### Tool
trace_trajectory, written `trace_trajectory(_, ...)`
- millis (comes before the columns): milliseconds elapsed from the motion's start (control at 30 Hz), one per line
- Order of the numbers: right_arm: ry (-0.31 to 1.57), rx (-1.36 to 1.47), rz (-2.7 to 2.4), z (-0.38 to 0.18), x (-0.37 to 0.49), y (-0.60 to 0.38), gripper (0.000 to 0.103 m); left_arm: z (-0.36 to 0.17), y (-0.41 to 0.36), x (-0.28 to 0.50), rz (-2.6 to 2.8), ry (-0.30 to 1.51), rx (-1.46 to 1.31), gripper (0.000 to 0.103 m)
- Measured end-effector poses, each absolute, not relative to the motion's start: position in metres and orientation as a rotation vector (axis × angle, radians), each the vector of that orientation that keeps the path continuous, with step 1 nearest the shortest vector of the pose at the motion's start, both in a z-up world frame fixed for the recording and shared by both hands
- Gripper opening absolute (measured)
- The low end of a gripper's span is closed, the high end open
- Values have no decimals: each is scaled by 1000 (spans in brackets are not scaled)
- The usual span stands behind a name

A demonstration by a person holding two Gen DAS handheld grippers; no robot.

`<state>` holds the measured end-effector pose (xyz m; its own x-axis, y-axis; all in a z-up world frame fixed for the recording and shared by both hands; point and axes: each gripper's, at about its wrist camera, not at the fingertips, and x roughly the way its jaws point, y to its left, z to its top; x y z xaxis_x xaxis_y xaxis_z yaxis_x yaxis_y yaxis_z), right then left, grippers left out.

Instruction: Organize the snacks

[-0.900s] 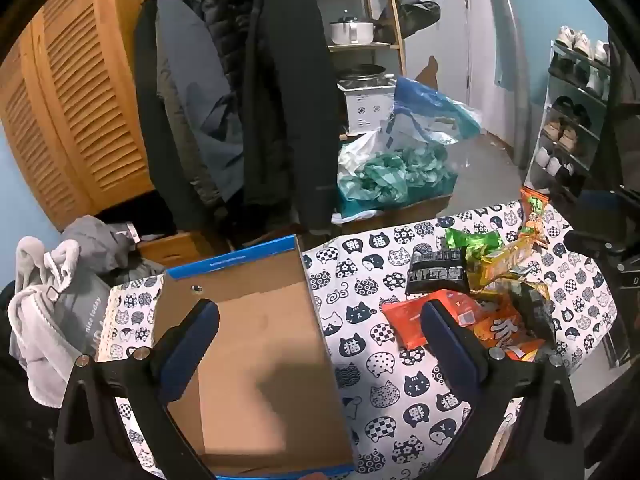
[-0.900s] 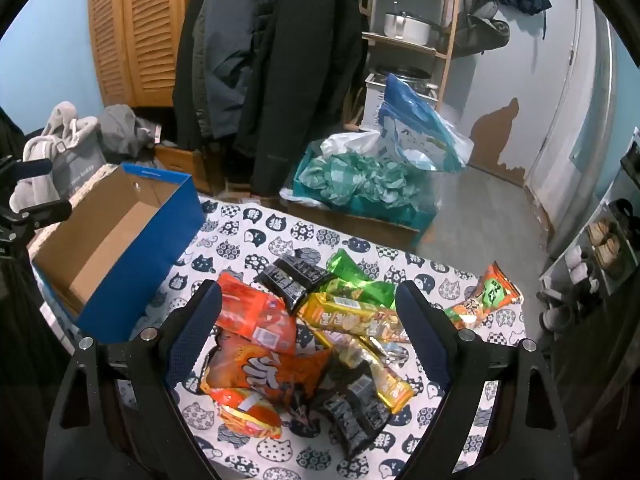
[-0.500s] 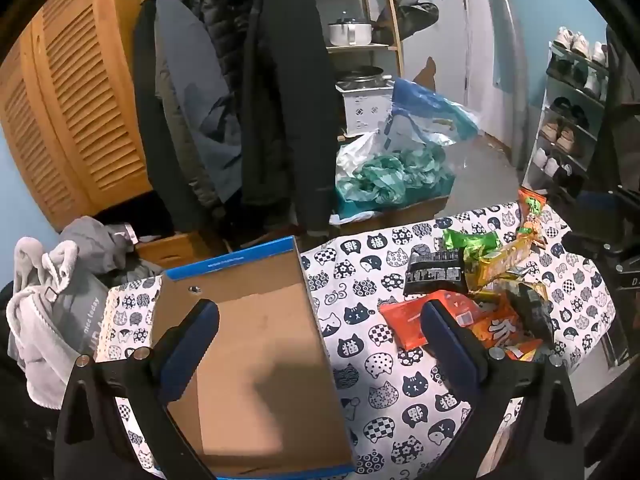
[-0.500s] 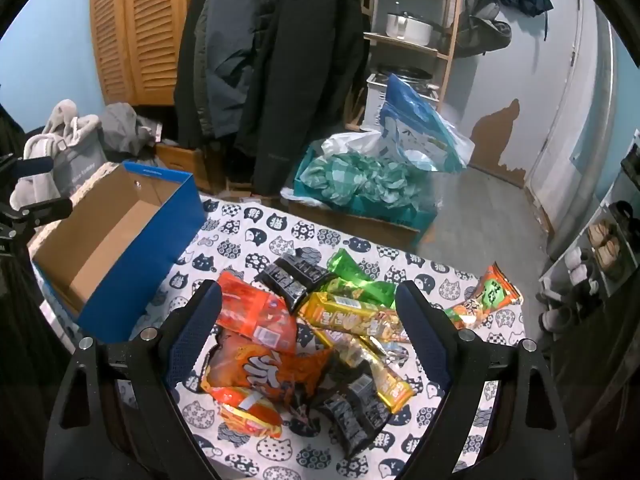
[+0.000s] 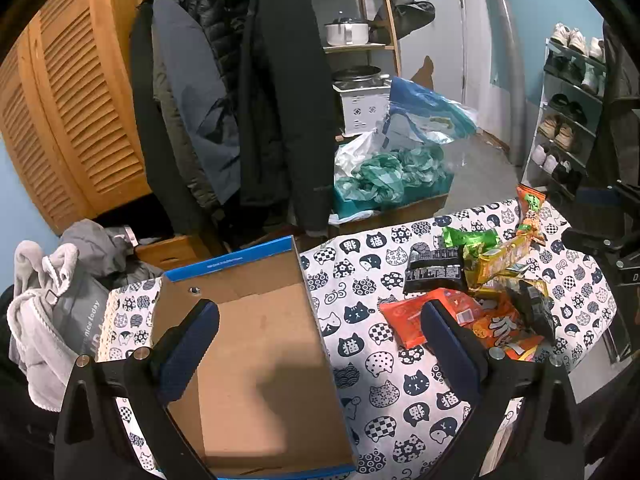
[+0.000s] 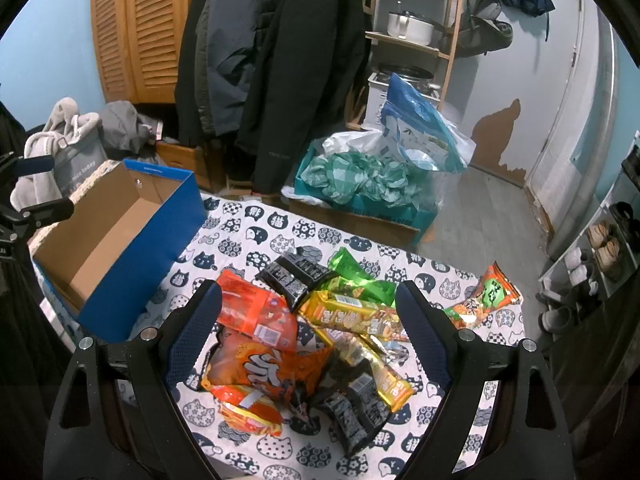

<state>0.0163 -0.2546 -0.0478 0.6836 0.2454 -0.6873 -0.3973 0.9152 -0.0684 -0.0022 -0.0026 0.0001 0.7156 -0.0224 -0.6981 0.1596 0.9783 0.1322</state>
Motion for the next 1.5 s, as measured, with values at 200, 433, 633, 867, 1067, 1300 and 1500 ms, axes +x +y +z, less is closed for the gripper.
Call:
trace_trajectory(200, 736, -221, 364, -48, 16, -254, 87, 0, -1, -4, -102, 766, 189, 102)
trace_trajectory(433, 736, -222, 363, -48, 16, -253, 87, -1, -2, -4, -100, 766, 189, 102)
trace_trajectory(633, 736, -222, 362, -48, 16, -252, 87, -1, -3, -4, -100, 766, 191, 102)
trace_trajectory(867, 738, -223, 361, -48, 16, -252, 87, -1, -3, -4, -100, 768, 191, 102)
trace_trajectory(1067, 738, -223, 362, -48, 16, -252, 87, -1, -2, -5, -100, 768, 192, 102)
trace_trajectory(1300, 738, -224, 363, -48, 15, -252, 87, -10, -3, -11, -103, 768, 198, 102)
trace_trajectory(1500, 740, -223, 363, -48, 15, -252, 87, -10, -4, -11, -101, 770, 200, 102)
